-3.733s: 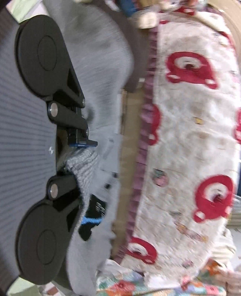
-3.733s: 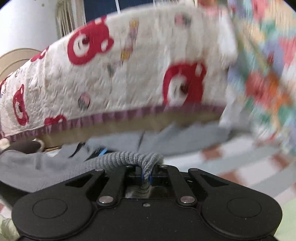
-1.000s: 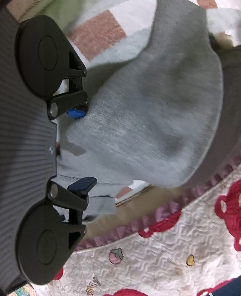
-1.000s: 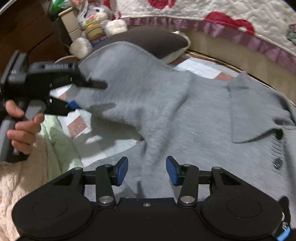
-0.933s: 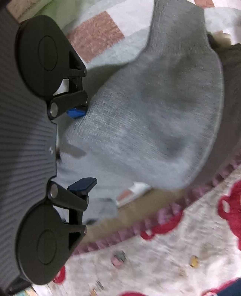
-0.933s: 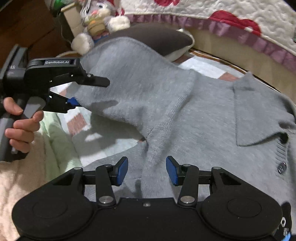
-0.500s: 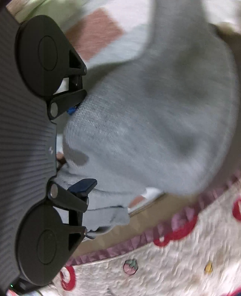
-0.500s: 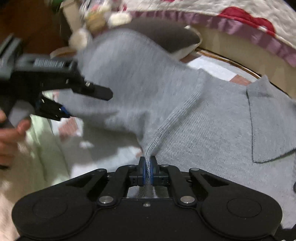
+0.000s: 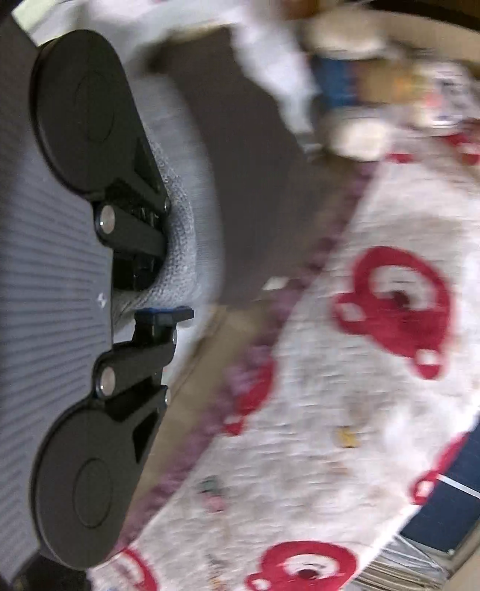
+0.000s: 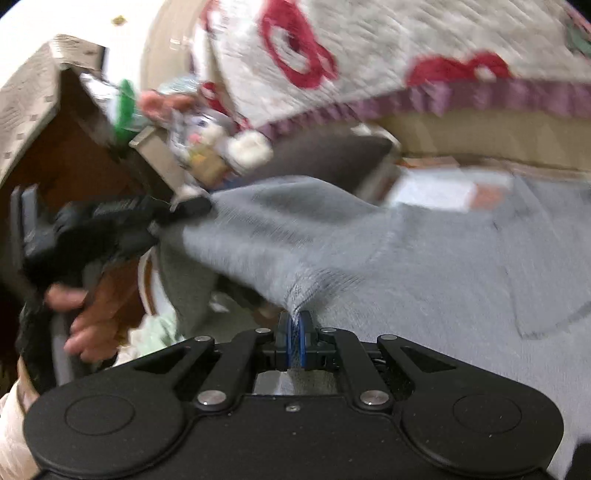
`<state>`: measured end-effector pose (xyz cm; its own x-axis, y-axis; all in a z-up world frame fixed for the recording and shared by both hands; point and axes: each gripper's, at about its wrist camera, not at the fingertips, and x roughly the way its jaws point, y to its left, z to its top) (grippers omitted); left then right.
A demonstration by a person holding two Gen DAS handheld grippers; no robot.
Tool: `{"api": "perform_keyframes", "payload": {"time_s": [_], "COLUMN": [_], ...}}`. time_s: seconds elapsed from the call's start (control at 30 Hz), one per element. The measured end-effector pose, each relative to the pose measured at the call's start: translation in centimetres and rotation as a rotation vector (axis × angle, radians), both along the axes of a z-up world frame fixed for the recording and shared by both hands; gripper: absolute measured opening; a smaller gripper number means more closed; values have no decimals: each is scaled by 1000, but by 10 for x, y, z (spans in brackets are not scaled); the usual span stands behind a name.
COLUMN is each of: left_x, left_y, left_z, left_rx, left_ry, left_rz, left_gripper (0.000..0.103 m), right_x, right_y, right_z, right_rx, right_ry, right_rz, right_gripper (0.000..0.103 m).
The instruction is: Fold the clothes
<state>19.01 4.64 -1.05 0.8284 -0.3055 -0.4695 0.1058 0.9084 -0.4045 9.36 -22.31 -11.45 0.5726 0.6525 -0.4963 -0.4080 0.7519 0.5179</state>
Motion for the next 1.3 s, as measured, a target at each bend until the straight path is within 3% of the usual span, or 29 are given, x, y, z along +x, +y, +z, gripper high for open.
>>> {"api": "perform_keyframes", "payload": {"time_s": [0.03,0.1,0.13,0.2,0.23,0.33,0.43,0.53,0.63,0.73,0.8,0.83,0.87,0.9,0.97,1.07,1.13,1.23,1.3], "left_x": [10,24,26,31,31,32,33,32,32,30,29,28,27,26,26,26,26,29,33], "left_y": [0,4,6,8,9,16,23,23,22,22,22,22,22,22,23,24,25,33,44], "left_z": [4,2,-3,-12,-18,-32,-33,-35,-38,-40,-40,-40,-40,-40,-40,-39,-39,-38,-40], "left_rx": [5,-9,-10,-8,5,10,-20,-14,1,12,13,17,21,26,31,25,18,-44,-121], "left_ry": [-21,-22,-26,-35,-44,-36,-30,-33,-33,-33,-33,-33,-32,-34,-37,-39,-41,-31,-12], "left_rz": [27,56,62,72,73,70,58,54,57,57,55,52,50,48,44,40,36,37,51], "left_gripper": [5,5,5,5,5,5,6,6,6,6,6,6,6,6,6,6,6,6,6], "right_x": [0,1,-5,-18,-25,-58,-67,-76,-80,-78,-75,-74,-75,-76,-77,-80,-80,-78,-74], "right_y": [8,35,39,49,53,47,51,63,75,85,89,92,95,98,100,89,77,61,72], "right_z": [-1,-10,-9,-9,-8,10,6,-10,-25,-38,-48,-51,-51,-51,-48,-38,-33,-19,-19], "right_rx": [-59,-324,-355,-418,-429,-200,-110,-194,-274,-312,-327,-336,-365,-399,-438,-400,-276,45,44], "right_ry": [-53,-104,-77,-23,-1,69,245,339,383,403,394,381,352,324,279,271,305,357,358], "right_rz": [23,54,37,3,-9,55,160,184,189,200,204,205,216,235,258,246,256,286,335], "right_gripper": [9,28,39,38,38,38,39,43,61,64,64,50,11,8,7,7,7,7,7]}}
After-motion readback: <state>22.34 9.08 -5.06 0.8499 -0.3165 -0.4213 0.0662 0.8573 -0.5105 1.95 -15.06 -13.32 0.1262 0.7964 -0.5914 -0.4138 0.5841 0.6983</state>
